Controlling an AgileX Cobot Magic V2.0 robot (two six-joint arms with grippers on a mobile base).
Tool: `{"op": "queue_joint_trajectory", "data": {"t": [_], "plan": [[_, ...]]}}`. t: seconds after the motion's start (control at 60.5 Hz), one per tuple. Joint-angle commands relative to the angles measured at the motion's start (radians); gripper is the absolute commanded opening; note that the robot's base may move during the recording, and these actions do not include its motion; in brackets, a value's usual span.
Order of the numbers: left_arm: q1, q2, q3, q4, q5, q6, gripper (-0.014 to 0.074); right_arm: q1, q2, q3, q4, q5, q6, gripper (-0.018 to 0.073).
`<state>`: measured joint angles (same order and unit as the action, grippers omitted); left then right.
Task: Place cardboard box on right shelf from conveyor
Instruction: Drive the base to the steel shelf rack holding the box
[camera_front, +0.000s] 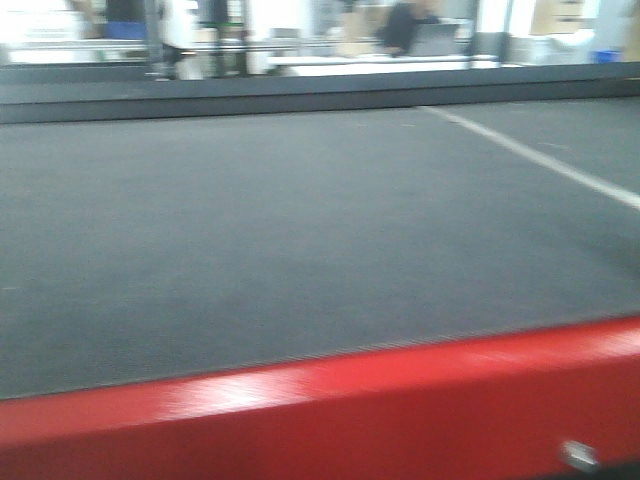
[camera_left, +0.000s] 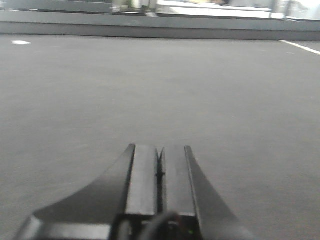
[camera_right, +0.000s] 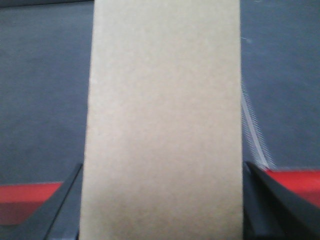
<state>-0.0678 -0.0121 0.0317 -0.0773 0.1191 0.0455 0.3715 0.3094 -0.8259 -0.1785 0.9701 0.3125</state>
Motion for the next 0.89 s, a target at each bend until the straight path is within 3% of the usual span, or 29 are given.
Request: {"op": "queue_joint_trajectory", "data": {"t": [0.0,0.877], "plan": [[-0.004,-0.015,0.008,-0.006,-0.086,0.000,-0.0116,-0.006,0.013,-0.028,-0.023,-0.099,-0.010,0.0236],[-0.004,-0.015,0.008,-0.006,-0.086,0.000,-0.0116,-0.006,0.013,-0.028,-0.023,-0.099,-0.010,0.0236]]}}
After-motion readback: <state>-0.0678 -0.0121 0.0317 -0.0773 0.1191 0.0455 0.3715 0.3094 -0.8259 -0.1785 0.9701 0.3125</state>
